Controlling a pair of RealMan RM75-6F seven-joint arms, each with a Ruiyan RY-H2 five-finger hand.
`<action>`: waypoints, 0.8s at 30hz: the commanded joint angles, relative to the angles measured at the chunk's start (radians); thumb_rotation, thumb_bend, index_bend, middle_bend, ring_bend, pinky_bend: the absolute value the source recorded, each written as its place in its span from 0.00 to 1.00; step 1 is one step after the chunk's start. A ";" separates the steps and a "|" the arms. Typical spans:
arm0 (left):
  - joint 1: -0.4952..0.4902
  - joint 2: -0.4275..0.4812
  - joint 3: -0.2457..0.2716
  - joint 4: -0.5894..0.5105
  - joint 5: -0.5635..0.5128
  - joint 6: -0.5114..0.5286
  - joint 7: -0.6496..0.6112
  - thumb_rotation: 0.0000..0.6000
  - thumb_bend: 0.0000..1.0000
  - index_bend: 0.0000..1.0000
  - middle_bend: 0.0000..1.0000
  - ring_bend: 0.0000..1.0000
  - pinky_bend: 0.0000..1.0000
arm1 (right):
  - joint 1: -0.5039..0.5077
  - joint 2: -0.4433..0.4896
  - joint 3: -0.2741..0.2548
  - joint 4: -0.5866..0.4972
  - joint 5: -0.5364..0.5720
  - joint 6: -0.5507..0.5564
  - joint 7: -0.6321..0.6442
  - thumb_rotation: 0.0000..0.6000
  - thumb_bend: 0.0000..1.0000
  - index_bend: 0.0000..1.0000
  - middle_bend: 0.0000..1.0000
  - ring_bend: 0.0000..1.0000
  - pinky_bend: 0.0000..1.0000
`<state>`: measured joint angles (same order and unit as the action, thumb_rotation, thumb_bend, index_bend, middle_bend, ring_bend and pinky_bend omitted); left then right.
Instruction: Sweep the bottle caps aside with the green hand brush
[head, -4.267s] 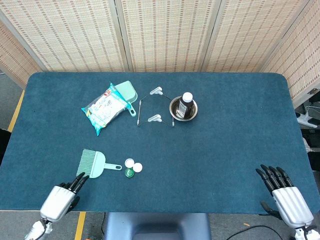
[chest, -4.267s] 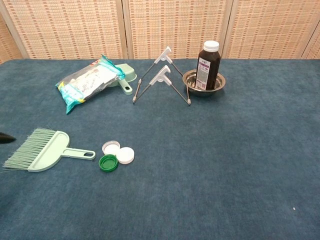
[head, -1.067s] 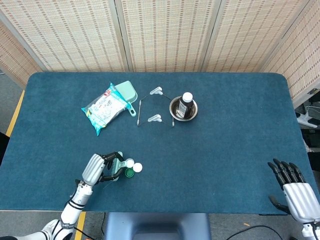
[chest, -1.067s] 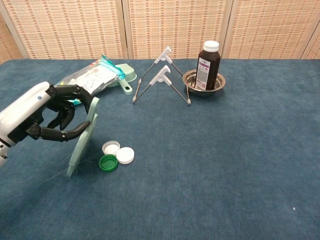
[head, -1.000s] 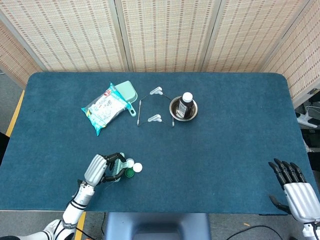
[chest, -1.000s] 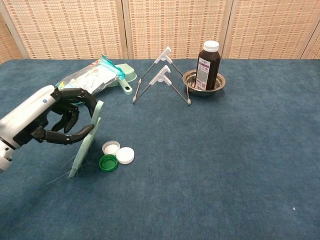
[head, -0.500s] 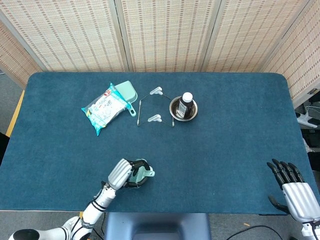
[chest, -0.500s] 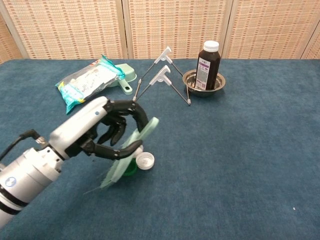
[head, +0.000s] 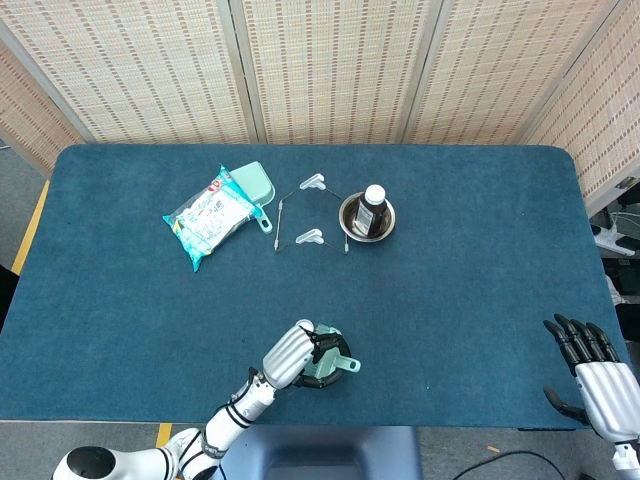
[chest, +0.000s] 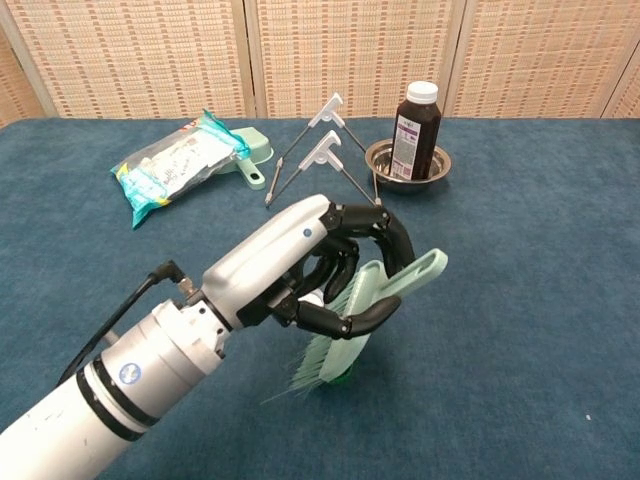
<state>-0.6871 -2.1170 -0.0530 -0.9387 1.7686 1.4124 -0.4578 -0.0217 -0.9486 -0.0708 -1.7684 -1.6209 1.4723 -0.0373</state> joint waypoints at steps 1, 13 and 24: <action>-0.005 0.031 -0.013 -0.021 0.010 0.032 0.034 1.00 0.82 0.75 0.87 0.75 0.88 | -0.001 0.001 -0.001 0.000 -0.001 0.001 0.001 1.00 0.21 0.00 0.00 0.00 0.00; 0.119 0.358 0.038 -0.174 -0.036 0.075 0.291 1.00 0.80 0.75 0.86 0.75 0.88 | -0.002 -0.009 -0.004 -0.010 -0.009 0.000 -0.031 1.00 0.21 0.00 0.00 0.00 0.00; 0.202 0.469 0.071 -0.132 -0.153 -0.070 0.689 1.00 0.74 0.67 0.84 0.75 0.88 | 0.010 -0.027 -0.014 -0.024 -0.025 -0.029 -0.079 1.00 0.21 0.00 0.00 0.00 0.00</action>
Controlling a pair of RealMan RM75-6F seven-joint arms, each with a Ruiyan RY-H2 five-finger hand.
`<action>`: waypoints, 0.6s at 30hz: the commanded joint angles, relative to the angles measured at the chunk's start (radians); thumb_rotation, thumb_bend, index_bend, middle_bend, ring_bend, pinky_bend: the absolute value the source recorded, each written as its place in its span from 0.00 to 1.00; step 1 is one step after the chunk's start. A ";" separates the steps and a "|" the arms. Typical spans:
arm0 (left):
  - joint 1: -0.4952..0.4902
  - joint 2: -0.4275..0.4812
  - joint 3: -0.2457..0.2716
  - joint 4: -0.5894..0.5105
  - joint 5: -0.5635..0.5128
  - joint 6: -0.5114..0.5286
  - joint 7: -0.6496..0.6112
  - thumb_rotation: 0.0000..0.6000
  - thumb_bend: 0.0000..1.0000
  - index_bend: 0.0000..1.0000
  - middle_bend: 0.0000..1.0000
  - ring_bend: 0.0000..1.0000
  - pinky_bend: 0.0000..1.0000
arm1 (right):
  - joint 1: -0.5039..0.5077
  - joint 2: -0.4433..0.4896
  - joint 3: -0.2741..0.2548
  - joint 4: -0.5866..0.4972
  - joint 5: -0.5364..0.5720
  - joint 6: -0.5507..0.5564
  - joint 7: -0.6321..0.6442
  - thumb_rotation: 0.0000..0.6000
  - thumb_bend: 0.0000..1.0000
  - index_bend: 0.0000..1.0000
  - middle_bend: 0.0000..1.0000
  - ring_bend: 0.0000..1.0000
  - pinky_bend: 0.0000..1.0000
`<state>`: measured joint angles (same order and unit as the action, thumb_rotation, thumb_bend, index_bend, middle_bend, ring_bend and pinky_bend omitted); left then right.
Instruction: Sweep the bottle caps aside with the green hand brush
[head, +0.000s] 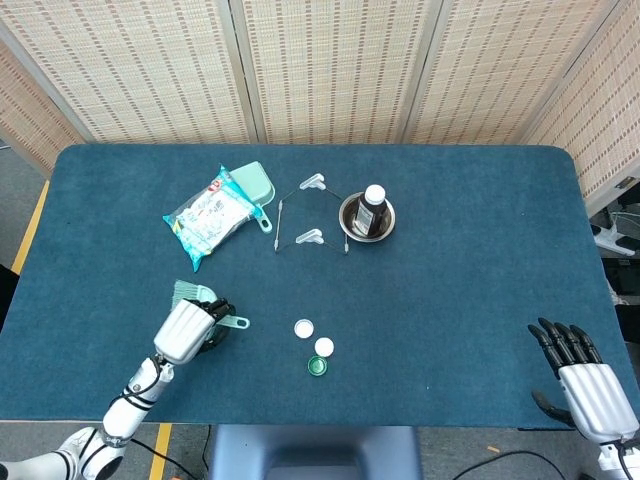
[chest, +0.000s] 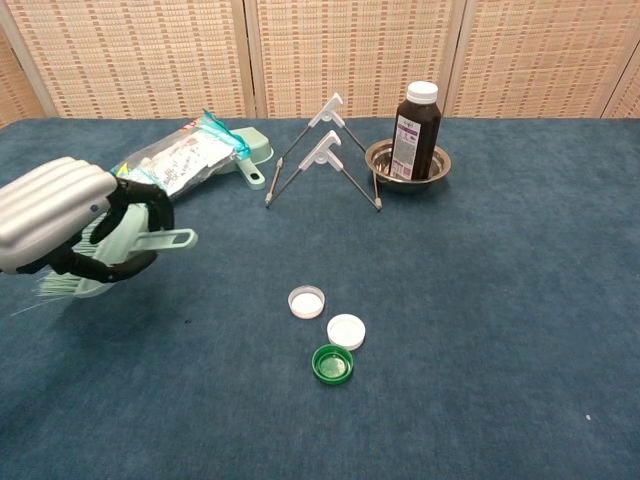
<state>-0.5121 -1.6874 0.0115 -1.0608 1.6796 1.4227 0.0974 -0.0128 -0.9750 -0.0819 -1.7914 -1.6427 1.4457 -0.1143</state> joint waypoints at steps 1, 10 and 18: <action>0.030 0.047 0.003 -0.026 -0.085 -0.106 0.169 1.00 0.72 0.63 0.81 0.75 0.88 | 0.002 -0.001 -0.004 -0.002 -0.006 -0.002 -0.002 1.00 0.21 0.00 0.00 0.00 0.00; 0.018 0.123 -0.024 -0.220 -0.250 -0.321 0.189 1.00 0.40 0.12 0.21 0.73 0.86 | -0.004 0.004 -0.002 0.000 -0.006 0.014 0.011 1.00 0.21 0.00 0.00 0.00 0.00; 0.021 0.151 -0.018 -0.310 -0.186 -0.276 0.084 1.00 0.33 0.00 0.00 0.67 0.88 | -0.005 0.003 -0.004 -0.001 -0.008 0.014 0.005 1.00 0.21 0.00 0.00 0.00 0.00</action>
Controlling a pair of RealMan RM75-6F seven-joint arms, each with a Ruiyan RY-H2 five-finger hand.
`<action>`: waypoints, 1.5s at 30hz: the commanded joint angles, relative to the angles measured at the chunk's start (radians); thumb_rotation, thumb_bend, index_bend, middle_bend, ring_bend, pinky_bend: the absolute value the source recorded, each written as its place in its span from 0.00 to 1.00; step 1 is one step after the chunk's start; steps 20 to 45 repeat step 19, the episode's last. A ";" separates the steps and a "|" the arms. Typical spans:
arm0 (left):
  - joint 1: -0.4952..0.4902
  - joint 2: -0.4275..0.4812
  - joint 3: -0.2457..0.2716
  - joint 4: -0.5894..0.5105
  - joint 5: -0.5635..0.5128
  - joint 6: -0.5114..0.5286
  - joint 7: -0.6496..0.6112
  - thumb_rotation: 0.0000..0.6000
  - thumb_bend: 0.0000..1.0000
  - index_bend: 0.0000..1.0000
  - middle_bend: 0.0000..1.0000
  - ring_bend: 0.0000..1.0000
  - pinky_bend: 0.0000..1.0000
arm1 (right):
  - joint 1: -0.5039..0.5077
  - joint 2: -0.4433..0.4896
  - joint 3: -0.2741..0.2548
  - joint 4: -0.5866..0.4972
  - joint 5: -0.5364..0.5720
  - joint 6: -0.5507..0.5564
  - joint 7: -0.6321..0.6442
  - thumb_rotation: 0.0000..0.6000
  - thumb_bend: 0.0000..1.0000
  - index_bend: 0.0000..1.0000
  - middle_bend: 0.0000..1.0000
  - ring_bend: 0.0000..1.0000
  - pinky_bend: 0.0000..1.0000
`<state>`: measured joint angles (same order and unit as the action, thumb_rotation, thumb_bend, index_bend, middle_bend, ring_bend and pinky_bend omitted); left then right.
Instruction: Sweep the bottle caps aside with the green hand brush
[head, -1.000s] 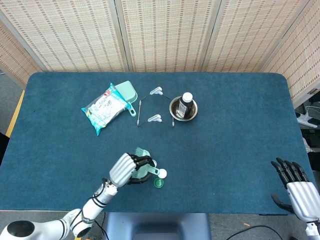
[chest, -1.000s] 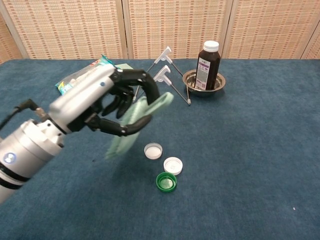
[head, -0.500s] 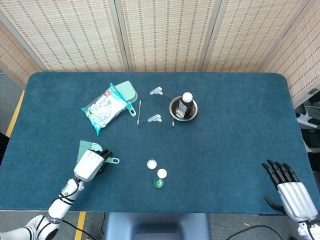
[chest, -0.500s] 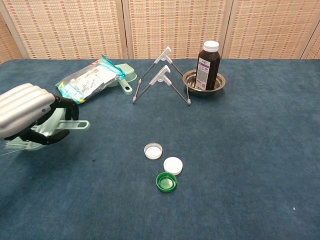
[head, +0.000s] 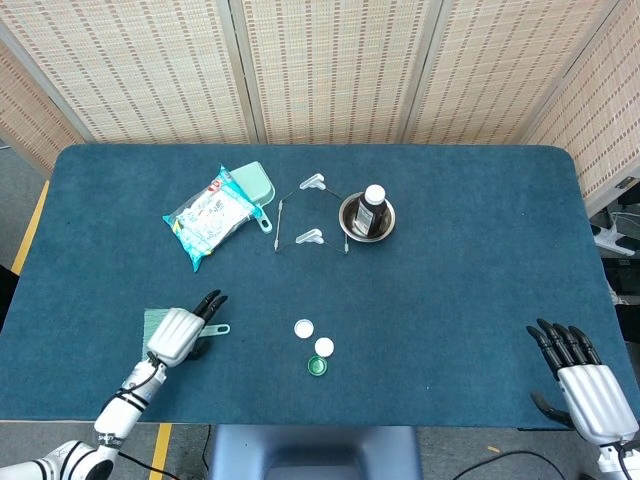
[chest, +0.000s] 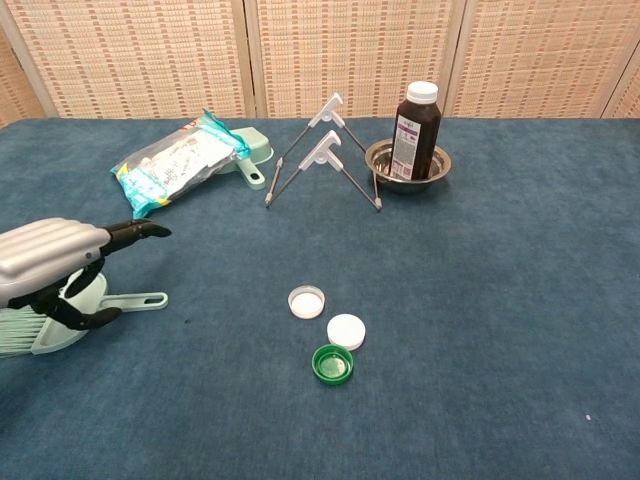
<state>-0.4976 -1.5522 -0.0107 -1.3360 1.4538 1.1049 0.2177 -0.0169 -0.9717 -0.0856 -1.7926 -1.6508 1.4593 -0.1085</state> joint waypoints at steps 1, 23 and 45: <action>0.014 0.029 0.009 -0.057 0.057 0.066 -0.047 1.00 0.33 0.00 0.00 0.63 0.86 | -0.001 0.000 0.000 0.000 0.000 0.003 -0.001 1.00 0.21 0.00 0.00 0.00 0.00; 0.426 0.274 0.212 -0.078 0.256 0.618 -0.128 1.00 0.38 0.00 0.00 0.00 0.03 | -0.005 -0.034 0.004 -0.001 -0.004 0.007 -0.070 1.00 0.21 0.00 0.00 0.00 0.00; 0.426 0.274 0.212 -0.078 0.256 0.618 -0.128 1.00 0.38 0.00 0.00 0.00 0.03 | -0.005 -0.034 0.004 -0.001 -0.004 0.007 -0.070 1.00 0.21 0.00 0.00 0.00 0.00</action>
